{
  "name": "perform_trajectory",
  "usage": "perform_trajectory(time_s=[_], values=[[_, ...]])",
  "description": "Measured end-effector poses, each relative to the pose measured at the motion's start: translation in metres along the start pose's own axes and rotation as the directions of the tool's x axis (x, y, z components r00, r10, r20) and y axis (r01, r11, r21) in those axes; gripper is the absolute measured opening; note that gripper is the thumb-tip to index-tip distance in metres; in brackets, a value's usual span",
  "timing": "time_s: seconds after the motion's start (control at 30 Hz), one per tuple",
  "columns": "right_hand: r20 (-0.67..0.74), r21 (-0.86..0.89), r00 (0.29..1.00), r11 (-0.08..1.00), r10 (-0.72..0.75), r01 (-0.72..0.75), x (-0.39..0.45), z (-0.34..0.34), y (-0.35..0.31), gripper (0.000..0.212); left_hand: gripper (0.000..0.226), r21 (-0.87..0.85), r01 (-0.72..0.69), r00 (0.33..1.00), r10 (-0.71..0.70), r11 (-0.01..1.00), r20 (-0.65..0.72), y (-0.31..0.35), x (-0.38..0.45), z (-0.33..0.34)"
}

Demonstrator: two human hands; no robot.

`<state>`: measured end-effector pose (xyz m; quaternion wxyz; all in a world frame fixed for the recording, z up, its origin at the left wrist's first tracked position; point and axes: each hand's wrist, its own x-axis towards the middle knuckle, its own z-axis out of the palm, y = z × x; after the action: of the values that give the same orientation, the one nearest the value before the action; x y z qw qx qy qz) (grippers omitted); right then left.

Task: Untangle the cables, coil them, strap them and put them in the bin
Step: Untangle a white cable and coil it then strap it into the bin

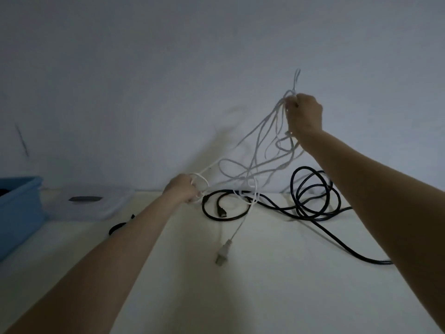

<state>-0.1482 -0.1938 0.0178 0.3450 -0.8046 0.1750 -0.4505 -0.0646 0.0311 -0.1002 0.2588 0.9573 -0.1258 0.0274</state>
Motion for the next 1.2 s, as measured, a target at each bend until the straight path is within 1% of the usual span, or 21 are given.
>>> perform_trajectory(time_s=[0.1, 0.13, 0.23, 0.3, 0.37, 0.43, 0.5, 0.53, 0.6, 0.63, 0.67, 0.7, 0.73, 0.77, 0.8, 0.83, 0.9, 0.97, 1.03, 1.13, 1.2], values=[[0.039, -0.176, 0.998, 0.983, 0.054, -0.046, -0.011, 0.011, 0.024, 0.034, 0.029, -0.255, 0.111, 0.989, -0.132, 0.961, -0.07, -0.016, 0.008, -0.018], [0.04, -0.224, 0.996, 0.972, 0.079, -0.068, -0.012, 0.013, 0.031, 0.034, 0.027, -0.266, 0.095, 0.987, -0.126, 0.959, -0.101, -0.017, 0.01, -0.024], [0.028, -0.353, 0.987, 0.925, 0.157, -0.137, -0.01, 0.008, 0.054, 0.035, 0.014, 0.039, -0.077, 0.982, 0.083, 0.996, -0.171, -0.02, 0.009, -0.04], [0.016, -0.408, 0.975, 0.891, 0.223, -0.198, -0.008, 0.003, 0.069, 0.037, 0.012, 0.285, -0.197, 0.95, 0.255, 0.938, -0.182, -0.018, 0.006, -0.042], [0.046, -0.471, 0.96, 0.854, 0.277, -0.223, -0.009, 0.005, 0.08, 0.036, 0.011, 0.484, -0.235, 0.911, 0.364, 0.843, -0.192, -0.013, 0.009, -0.034], [0.149, -0.544, 0.93, 0.813, 0.337, -0.208, -0.011, 0.016, 0.084, 0.033, 0.022, 0.576, -0.257, 0.926, 0.368, 0.776, -0.082, -0.005, 0.015, -0.019], [0.237, -0.652, 0.908, 0.75, 0.345, -0.114, -0.017, 0.028, 0.081, 0.037, 0.026, 0.532, -0.308, 0.948, 0.305, 0.789, 0.096, 0.003, 0.019, -0.006], [0.256, -0.704, 0.923, 0.71, 0.288, -0.026, -0.022, 0.033, 0.079, 0.039, 0.022, 0.491, -0.335, 0.942, 0.284, 0.804, 0.179, 0.006, 0.022, 0.001], [0.317, -0.699, 0.948, 0.68, 0.018, 0.221, -0.035, 0.04, 0.068, 0.041, 0.008, 0.392, -0.388, 0.916, 0.3, 0.834, 0.268, 0.008, 0.027, 0.011], [0.418, -0.609, 0.901, 0.699, -0.121, 0.376, -0.045, 0.045, 0.06, 0.041, 0.005, 0.356, -0.398, 0.908, 0.308, 0.845, 0.284, 0.008, 0.029, 0.015], [0.584, -0.449, 0.786, 0.726, -0.203, 0.521, -0.056, 0.05, 0.055, 0.04, 0.005, 0.333, -0.392, 0.908, 0.302, 0.858, 0.291, 0.007, 0.031, 0.018], [0.775, -0.269, 0.597, 0.747, -0.207, 0.608, -0.071, 0.058, 0.051, 0.037, 0.01, 0.32, -0.37, 0.915, 0.283, 0.872, 0.286, 0.005, 0.032, 0.019], [0.92, -0.144, 0.372, 0.772, -0.127, 0.619, -0.087, 0.065, 0.047, 0.037, 0.015, 0.31, -0.35, 0.922, 0.266, 0.884, 0.281, 0.004, 0.032, 0.019], [0.983, -0.103, 0.182, 0.791, -0.011, 0.603, -0.102, 0.075, 0.048, 0.039, 0.015, 0.281, -0.331, 0.926, 0.253, 0.901, 0.281, 0.001, 0.034, 0.018], [0.994, -0.11, 0.073, 0.777, 0.083, 0.62, -0.114, 0.083, 0.051, 0.041, 0.014, 0.226, -0.315, 0.928, 0.25, 0.922, 0.275, -0.001, 0.034, 0.016], [0.991, -0.118, 0.039, 0.722, 0.126, 0.682, -0.123, 0.09, 0.053, 0.04, 0.014, 0.164, -0.293, 0.934, 0.246, 0.942, 0.258, -0.004, 0.033, 0.012], [0.993, -0.108, 0.068, 0.543, 0.093, 0.833, -0.134, 0.096, 0.055, 0.029, 0.015, 0.061, -0.253, 0.959, 0.241, 0.966, 0.149, -0.008, 0.029, 0.004], [0.994, -0.107, 0.097, 0.466, 0.044, 0.878, -0.134, 0.095, 0.052, 0.02, 0.018, -0.044, -0.23, 0.973, 0.23, 0.972, -0.008, -0.008, 0.024, -0.004], [0.984, -0.113, 0.168, 0.524, -0.059, 0.844, -0.127, 0.092, 0.044, 0.009, 0.024, -0.25, -0.202, 0.977, 0.213, 0.947, 0.018, 0.0, 0.013, -0.009], [0.888, -0.127, 0.4, 0.715, -0.228, 0.688, -0.108, 0.078, 0.02, 0.014, 0.034, -0.561, -0.046, 0.933, 0.235, 0.827, 0.271, 0.019, -0.007, -0.007], [0.837, -0.108, 0.479, 0.78, -0.264, 0.617, -0.098, 0.067, 0.003, 0.024, 0.043, -0.685, 0.119, 0.882, 0.24, 0.719, 0.405, 0.025, -0.013, -0.004]])
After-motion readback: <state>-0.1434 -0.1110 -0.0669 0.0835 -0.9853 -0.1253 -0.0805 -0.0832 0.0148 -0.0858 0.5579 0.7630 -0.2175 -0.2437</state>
